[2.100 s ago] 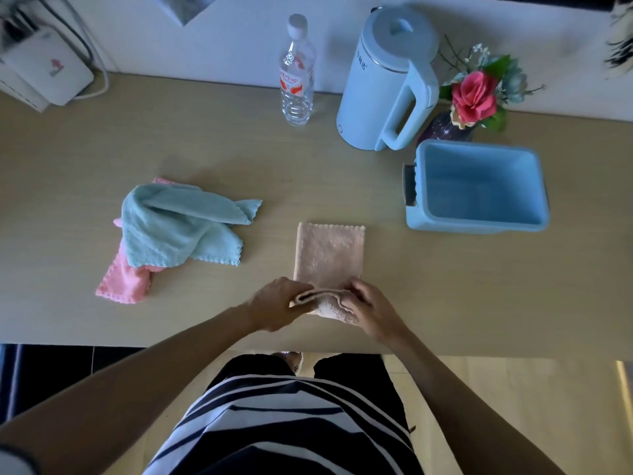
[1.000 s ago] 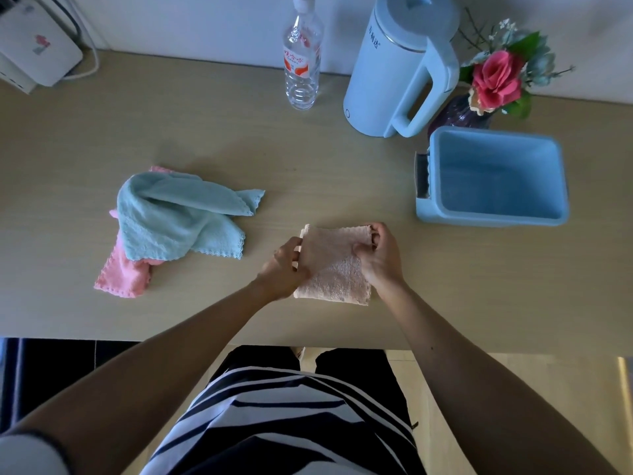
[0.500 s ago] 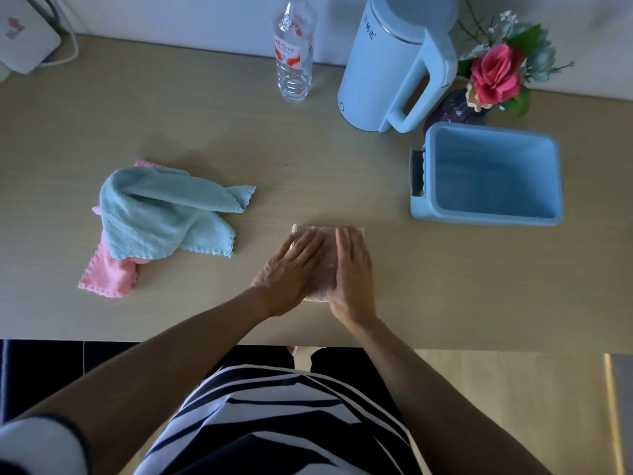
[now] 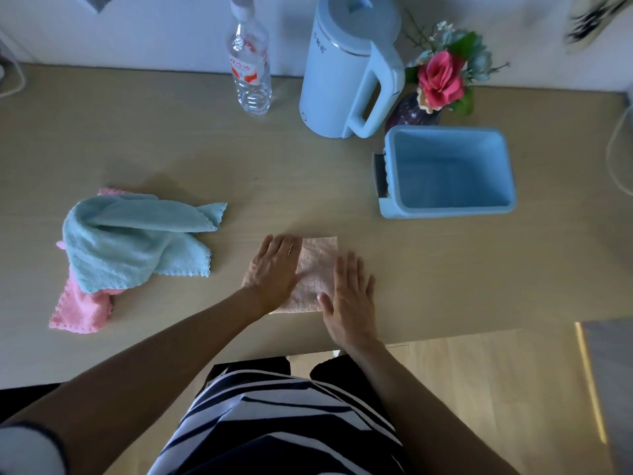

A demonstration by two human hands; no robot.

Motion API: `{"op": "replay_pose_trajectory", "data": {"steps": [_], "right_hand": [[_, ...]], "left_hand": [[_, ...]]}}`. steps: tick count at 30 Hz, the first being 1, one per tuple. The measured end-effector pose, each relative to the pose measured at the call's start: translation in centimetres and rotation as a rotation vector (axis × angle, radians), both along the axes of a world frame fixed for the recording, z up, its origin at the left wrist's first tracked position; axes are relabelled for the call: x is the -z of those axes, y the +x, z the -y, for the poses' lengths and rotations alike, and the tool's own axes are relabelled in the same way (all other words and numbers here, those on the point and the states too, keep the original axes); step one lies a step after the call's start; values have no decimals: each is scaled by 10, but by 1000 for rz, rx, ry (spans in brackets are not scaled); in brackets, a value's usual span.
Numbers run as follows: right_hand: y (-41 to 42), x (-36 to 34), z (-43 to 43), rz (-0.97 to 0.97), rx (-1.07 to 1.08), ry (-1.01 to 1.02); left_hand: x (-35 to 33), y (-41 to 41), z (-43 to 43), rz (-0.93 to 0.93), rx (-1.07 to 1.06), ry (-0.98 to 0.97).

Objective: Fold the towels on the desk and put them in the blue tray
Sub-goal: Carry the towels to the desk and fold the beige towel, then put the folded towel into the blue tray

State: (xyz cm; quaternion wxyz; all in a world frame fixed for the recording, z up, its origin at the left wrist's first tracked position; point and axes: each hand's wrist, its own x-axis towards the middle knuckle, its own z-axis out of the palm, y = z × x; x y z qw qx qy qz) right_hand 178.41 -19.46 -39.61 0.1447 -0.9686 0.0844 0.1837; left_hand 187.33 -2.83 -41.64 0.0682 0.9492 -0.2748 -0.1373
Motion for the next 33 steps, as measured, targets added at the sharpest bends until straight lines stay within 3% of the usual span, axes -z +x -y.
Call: {"op": "replay_pose_trajectory", "data": {"steps": [5, 9, 15, 18, 21, 23, 25, 29, 33], "right_hand": [[-6, -27, -2, 46, 111, 71], [-3, -41, 2, 93, 176, 156], [18, -68, 15, 161, 262, 418], [40, -95, 20, 155, 374, 633], [65, -128, 28, 86, 577, 1085], [78, -152, 40, 61, 590, 1283], [87, -172, 57, 31, 528, 1356], [102, -195, 103, 124, 448, 1302], [117, -210, 156, 235, 322, 1266]], "left_hand": [[-21, 17, 17, -99, -8, 76], [-39, 32, 25, -360, -142, 88], [-70, 42, 11, -690, -362, -353], [-96, 38, 5, -685, -526, -676], [-123, 35, 5, -683, -672, -991], [-147, 31, 13, -689, -682, -1197], [-172, 27, 27, -651, -676, -1333], [-210, 26, 67, -542, -708, -1391], [-235, 34, 109, -321, -716, -1259]]}}
